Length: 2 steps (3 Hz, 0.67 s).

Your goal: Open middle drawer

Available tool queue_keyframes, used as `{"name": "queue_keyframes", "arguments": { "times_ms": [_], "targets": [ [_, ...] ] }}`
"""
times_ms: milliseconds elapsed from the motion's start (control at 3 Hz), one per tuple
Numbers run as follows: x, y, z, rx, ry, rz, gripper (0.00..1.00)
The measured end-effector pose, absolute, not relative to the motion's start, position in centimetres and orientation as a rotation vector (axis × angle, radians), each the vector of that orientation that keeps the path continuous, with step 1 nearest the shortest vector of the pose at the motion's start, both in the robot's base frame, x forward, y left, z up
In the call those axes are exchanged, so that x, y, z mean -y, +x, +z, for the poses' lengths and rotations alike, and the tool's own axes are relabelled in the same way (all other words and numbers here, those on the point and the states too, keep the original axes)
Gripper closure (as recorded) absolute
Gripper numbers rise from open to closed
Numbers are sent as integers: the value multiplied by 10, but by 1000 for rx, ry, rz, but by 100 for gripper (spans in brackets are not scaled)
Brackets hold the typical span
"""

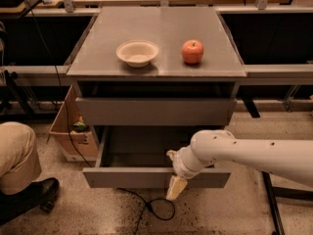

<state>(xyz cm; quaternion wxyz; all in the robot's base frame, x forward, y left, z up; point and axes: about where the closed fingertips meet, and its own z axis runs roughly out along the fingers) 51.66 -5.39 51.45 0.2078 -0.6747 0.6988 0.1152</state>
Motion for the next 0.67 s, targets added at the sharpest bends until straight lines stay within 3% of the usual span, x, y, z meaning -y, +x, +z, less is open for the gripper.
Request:
{"name": "queue_keyframes", "arguments": {
  "times_ms": [667],
  "targets": [
    [58,565,513,-1922,-1820,277,61]
  ]
}}
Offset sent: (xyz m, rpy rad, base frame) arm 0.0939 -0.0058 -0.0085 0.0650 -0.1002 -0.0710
